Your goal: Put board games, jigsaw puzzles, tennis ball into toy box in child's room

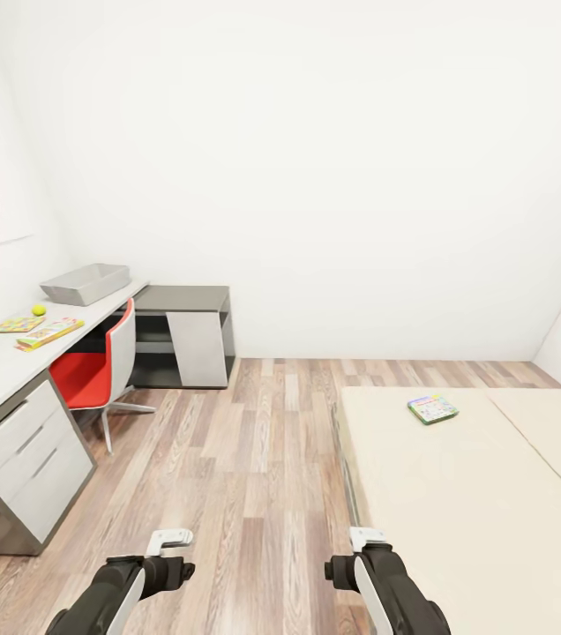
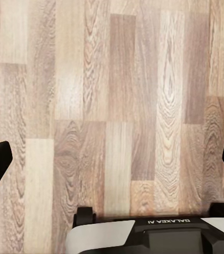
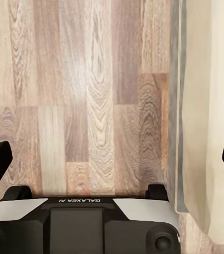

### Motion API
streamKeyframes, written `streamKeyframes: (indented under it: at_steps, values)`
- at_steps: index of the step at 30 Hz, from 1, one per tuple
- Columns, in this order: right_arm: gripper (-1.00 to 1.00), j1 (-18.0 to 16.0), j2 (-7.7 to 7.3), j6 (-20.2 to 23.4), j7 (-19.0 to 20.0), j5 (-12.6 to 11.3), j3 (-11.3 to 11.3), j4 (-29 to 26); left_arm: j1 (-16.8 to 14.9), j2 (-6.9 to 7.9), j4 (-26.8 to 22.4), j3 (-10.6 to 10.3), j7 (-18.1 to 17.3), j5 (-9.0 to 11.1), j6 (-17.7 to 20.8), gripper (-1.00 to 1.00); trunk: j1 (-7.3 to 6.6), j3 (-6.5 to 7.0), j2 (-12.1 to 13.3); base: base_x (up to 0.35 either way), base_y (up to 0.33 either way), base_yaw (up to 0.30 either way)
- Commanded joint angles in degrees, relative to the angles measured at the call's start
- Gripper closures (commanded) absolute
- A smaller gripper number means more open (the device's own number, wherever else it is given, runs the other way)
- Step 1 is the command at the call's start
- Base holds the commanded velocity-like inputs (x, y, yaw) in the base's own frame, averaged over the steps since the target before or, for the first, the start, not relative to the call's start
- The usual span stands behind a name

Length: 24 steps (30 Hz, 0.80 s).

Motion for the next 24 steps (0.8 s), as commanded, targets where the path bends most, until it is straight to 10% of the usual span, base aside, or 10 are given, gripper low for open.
streamKeyframes:
  at_steps: [1,24]
  values:
    - [-1.00,0.0,0.02,0.3,-0.3,-0.2,0.0,-0.1,0.0,-0.01,-0.1,0.2,-0.2,0.1,0.4,-1.00,0.04,-0.13,-0.1,0.000,-0.020,0.000]
    - [-1.00,0.0,0.02,0.2,-0.3,-0.2,0.0,-0.1,0.0,-0.02,-0.1,0.2,-0.2,0.1,0.4,-1.00,0.04,-0.13,-0.1,0.000,-0.050,0.000]
